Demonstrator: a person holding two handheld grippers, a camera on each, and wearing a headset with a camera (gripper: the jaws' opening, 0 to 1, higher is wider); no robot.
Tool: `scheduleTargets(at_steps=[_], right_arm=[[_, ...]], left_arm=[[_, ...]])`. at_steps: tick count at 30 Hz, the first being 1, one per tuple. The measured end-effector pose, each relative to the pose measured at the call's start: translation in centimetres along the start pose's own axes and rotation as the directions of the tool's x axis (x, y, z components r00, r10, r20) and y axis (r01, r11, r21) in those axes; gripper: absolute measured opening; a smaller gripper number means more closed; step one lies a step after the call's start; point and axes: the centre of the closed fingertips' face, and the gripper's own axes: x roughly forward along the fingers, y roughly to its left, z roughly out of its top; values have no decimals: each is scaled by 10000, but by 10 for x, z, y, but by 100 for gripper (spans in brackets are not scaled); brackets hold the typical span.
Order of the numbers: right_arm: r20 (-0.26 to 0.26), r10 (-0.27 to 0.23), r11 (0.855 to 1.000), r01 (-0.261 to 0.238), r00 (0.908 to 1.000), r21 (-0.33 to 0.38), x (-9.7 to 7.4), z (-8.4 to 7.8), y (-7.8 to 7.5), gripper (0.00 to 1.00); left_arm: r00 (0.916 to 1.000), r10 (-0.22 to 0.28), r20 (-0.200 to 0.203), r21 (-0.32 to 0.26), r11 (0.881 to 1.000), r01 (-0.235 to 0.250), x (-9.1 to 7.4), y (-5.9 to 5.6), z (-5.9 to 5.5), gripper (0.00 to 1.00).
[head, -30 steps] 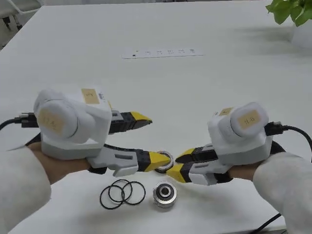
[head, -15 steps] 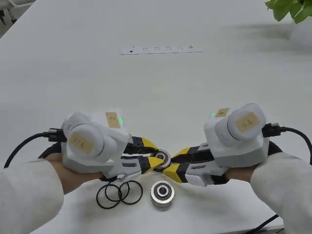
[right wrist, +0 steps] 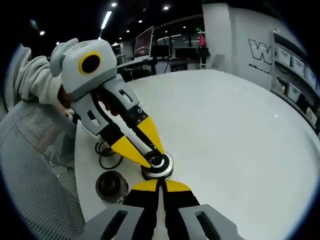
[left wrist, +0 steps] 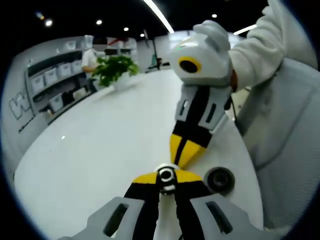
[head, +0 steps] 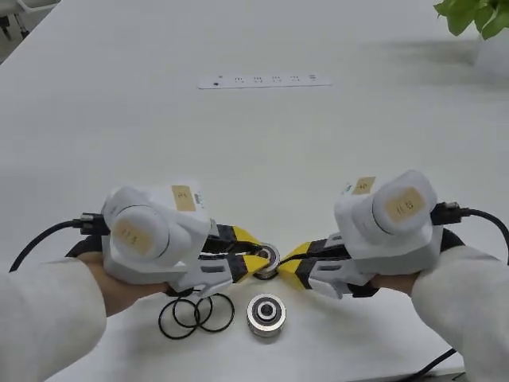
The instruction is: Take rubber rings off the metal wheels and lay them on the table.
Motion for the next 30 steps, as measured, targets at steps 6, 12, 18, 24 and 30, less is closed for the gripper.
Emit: scheduleTargets(at_steps=[6, 12, 18, 24, 30], right_arm=[[-84, -200, 9963, 206, 9998, 829, 0, -1, -5, 0], [80, -294, 9727, 268, 9995, 2304, -4, 1, -11, 0], [695, -372, 9376, 108, 9969, 3477, -8, 10, -16, 0], [742, -373, 9249, 63, 9965, 3801, -8, 14, -13, 0], [629, -436, 9100, 136, 9971, 4144, -8, 18, -10, 0]], left_arm=[[9999, 107, 82, -53, 9999, -107, 1, 0, 1, 12], [9998, 196, 100, -37, 9998, -196, 2, 0, 1, 12], [9994, 317, 123, -104, 9994, -316, 1, 1, 1, 11], [9994, 358, 9, 124, 9993, -359, 2, 0, 0, 11], [9992, 409, -46, 63, 9991, -408, 1, 1, 0, 11]])
